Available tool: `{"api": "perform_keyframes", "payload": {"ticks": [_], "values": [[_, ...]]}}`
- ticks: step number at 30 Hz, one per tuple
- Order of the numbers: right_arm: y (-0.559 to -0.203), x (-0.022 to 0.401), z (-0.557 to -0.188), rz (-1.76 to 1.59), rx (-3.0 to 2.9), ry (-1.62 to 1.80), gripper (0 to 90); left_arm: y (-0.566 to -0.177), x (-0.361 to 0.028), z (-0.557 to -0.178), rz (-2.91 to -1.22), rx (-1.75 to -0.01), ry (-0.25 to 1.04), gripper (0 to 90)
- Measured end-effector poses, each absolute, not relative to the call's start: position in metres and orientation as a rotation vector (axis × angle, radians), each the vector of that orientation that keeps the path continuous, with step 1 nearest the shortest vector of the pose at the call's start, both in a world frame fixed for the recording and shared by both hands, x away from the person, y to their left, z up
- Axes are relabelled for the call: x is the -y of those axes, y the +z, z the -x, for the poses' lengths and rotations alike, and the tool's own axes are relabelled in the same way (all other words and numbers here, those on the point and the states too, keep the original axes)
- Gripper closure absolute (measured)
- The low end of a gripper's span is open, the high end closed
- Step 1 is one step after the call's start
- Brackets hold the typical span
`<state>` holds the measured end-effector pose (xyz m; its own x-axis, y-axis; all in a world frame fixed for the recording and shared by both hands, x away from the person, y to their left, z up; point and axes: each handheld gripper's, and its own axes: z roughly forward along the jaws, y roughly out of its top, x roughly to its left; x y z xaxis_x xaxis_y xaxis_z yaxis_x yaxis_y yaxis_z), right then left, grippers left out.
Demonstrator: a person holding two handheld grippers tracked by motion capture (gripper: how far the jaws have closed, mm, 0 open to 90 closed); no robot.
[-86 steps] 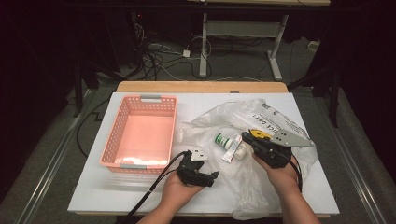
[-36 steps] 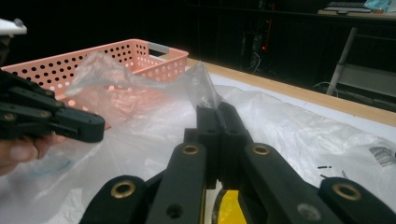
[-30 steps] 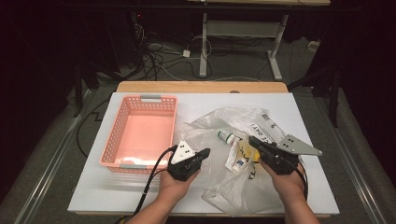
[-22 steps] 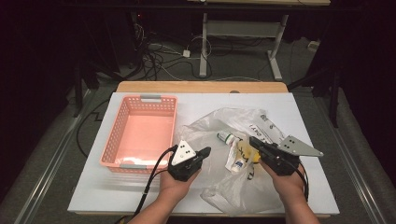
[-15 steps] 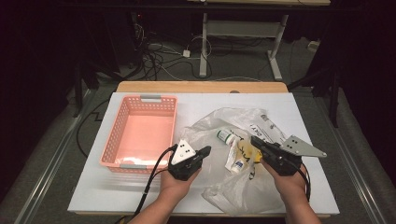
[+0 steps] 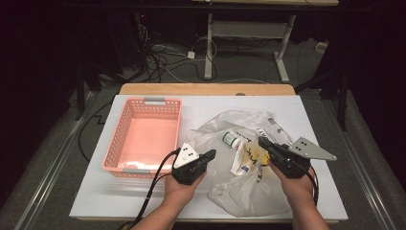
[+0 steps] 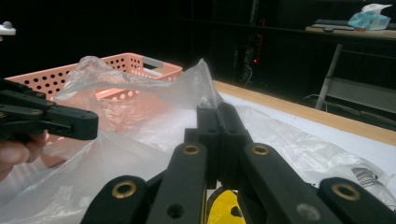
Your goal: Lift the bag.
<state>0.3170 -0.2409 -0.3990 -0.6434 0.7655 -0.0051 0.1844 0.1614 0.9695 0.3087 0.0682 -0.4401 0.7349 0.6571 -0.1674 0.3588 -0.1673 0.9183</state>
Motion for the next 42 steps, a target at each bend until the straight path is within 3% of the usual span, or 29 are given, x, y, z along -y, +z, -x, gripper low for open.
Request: {"api": "perform_keyframes", "payload": {"ticks": [14, 23, 42], "values": [[-0.400, 0.235, -0.315, -0.882, -1.906, 1.529, 90.0, -0.417, -0.069, -0.310, -1.680, -0.804, 0.405, 88.6], [-0.382, 0.236, -0.319, -0.869, -1.831, 1.548, 90.0, -0.390, -0.058, -0.329, -1.616, -0.766, 0.445, 88.6], [-0.349, 0.240, -0.355, -0.895, -1.688, 1.573, 90.0, -0.323, -0.022, -0.370, -1.563, -0.667, 0.535, 88.6]]}}
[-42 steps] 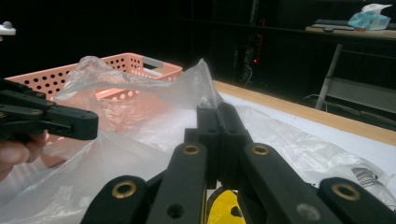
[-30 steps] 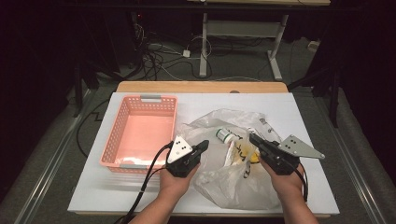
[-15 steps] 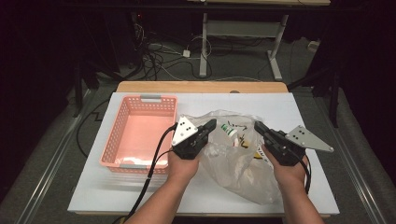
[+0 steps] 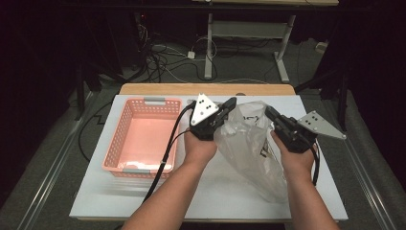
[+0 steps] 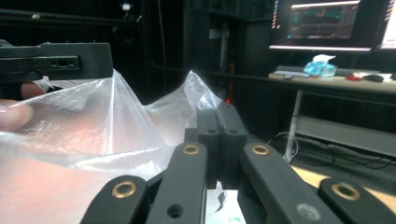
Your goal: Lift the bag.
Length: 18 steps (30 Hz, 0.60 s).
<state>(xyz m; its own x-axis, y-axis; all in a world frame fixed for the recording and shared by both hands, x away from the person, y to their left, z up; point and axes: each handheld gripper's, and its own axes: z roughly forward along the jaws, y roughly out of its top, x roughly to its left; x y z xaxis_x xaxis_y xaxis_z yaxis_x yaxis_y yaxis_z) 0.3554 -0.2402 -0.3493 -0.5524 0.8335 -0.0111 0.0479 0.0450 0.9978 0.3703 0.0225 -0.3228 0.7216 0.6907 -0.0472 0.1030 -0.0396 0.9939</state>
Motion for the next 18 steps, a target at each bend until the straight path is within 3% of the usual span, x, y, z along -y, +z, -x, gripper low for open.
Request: {"api": "perform_keyframes", "payload": {"ticks": [8, 18], "values": [[-0.309, 0.258, -0.371, -0.917, -1.582, 1.595, 90.0, -0.285, -0.007, -0.386, -1.556, -0.630, 0.563, 88.6], [-0.271, 0.280, -0.374, -0.901, -1.478, 1.602, 90.0, -0.271, -0.009, -0.395, -1.525, -0.637, 0.579, 88.6]]}}
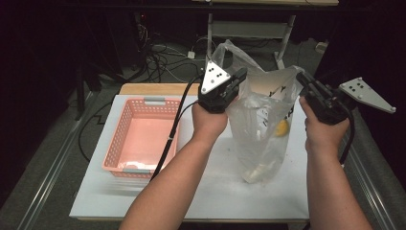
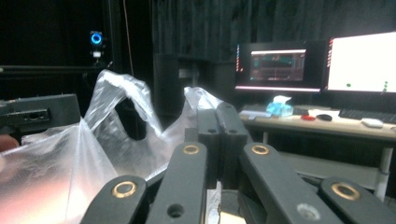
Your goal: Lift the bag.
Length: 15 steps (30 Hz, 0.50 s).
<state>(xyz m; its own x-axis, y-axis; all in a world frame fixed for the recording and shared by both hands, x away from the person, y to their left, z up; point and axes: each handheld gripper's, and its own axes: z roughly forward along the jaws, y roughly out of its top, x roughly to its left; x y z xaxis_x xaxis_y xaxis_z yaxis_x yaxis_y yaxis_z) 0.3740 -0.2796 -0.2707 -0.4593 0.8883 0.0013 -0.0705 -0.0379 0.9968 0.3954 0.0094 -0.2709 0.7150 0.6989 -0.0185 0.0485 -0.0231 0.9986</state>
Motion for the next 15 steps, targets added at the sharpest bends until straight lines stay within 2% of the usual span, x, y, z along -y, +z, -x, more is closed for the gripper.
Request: {"api": "perform_keyframes", "payload": {"ticks": [3, 12, 13, 15], "values": [[-0.273, 0.280, -0.373, -0.897, -1.488, 1.604, 90.0, -0.280, -0.013, -0.395, -1.540, -0.649, 0.587, 88.5], [-0.314, 0.266, -0.377, -0.952, -1.593, 1.561, 90.0, -0.317, -0.038, -0.390, -1.616, -0.726, 0.565, 87.6], [-0.318, 0.265, -0.377, -0.945, -1.604, 1.552, 90.0, -0.320, -0.042, -0.387, -1.623, -0.724, 0.574, 86.5], [-0.323, 0.265, -0.378, -0.946, -1.615, 1.548, 90.0, -0.326, -0.048, -0.382, -1.643, -0.719, 0.582, 78.1]]}}
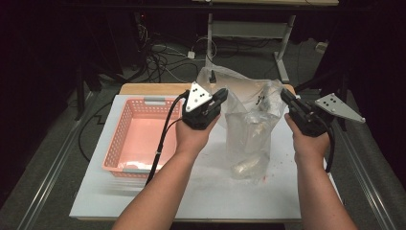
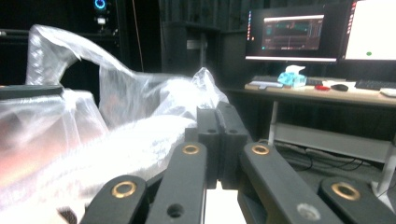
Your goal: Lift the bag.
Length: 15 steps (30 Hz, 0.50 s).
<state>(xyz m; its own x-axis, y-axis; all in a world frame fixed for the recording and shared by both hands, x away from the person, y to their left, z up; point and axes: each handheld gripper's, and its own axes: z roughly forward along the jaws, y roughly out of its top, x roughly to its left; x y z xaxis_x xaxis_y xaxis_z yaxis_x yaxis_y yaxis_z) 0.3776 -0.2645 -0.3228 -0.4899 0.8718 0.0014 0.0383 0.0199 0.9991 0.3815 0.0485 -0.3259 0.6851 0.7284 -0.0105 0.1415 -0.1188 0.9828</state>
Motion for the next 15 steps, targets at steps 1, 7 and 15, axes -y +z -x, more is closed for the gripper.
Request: {"api": "perform_keyframes", "payload": {"ticks": [1, 7, 15], "values": [[-0.324, 0.264, -0.377, -0.957, -1.617, 1.549, 90.0, -0.329, -0.053, -0.378, -1.646, -0.716, 0.599, 75.0], [-0.328, 0.264, -0.376, -0.962, -1.629, 1.526, 90.0, -0.349, -0.073, -0.355, -1.668, -0.746, 0.551, 63.8], [-0.330, 0.266, -0.370, -0.941, -1.647, 1.513, 90.0, -0.385, -0.076, -0.330, -1.726, -0.790, 0.466, 51.6]]}}
